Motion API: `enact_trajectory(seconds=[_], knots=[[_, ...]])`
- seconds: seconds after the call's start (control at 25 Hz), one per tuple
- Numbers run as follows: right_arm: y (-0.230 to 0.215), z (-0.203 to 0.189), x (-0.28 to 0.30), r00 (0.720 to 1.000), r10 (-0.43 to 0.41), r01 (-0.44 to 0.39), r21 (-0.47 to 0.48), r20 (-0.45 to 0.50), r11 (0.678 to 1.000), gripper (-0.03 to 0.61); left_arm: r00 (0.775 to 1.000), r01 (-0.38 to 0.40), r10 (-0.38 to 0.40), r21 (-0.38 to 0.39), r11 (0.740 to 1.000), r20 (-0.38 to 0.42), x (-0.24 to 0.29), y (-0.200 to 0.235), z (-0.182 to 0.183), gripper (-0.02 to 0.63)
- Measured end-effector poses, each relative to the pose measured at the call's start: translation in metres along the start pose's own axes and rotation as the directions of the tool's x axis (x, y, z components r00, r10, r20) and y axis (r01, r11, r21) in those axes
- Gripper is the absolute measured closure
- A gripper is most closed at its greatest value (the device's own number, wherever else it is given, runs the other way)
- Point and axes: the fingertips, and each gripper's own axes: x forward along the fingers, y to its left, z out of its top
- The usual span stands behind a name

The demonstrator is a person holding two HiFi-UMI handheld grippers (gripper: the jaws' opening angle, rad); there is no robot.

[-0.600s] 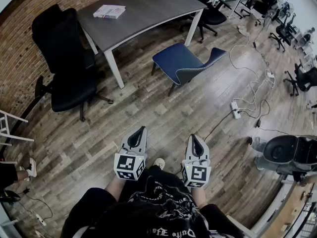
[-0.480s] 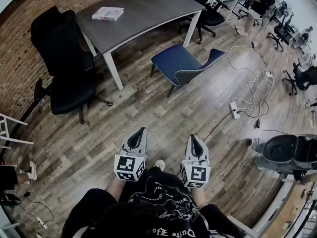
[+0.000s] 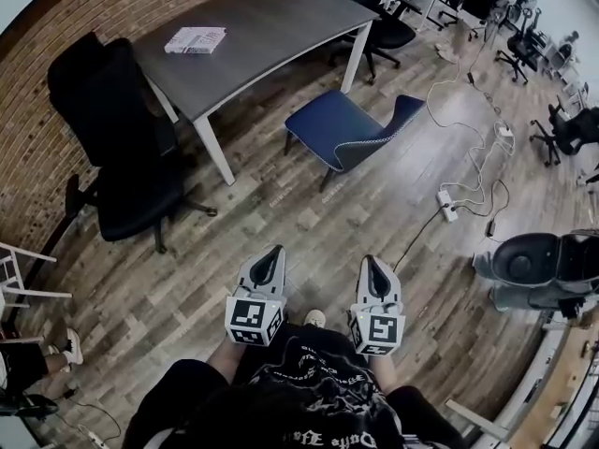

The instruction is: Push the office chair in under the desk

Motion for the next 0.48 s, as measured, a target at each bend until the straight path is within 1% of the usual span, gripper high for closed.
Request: enact_trajectory(seconds=[0.2,0.36,0.48], knots=[[0.019,0.001,0.02,1.0,0.013,-0.013,-0.012,-0.007,1.0,0.575,1.0,0.027,-0.027,0.011,1.0,-0.008,0.011,0.023,0.002,0.607],[0.029,0.0,0.033,1.0,-0.007,0.007,-0.007,-0.014,1.0,0.575,0.998,0.055,-0.054,0.032,0.998,-0.024,0.018,0.04,0.004,0.607],[0.036,0.001,0.04,1.0,-0.017,0.017,-0.015,-0.025,1.0,0.575,0.998,0.055,-0.054,0.029,0.998,-0.024,0.024,0.056,0.009,0.607]])
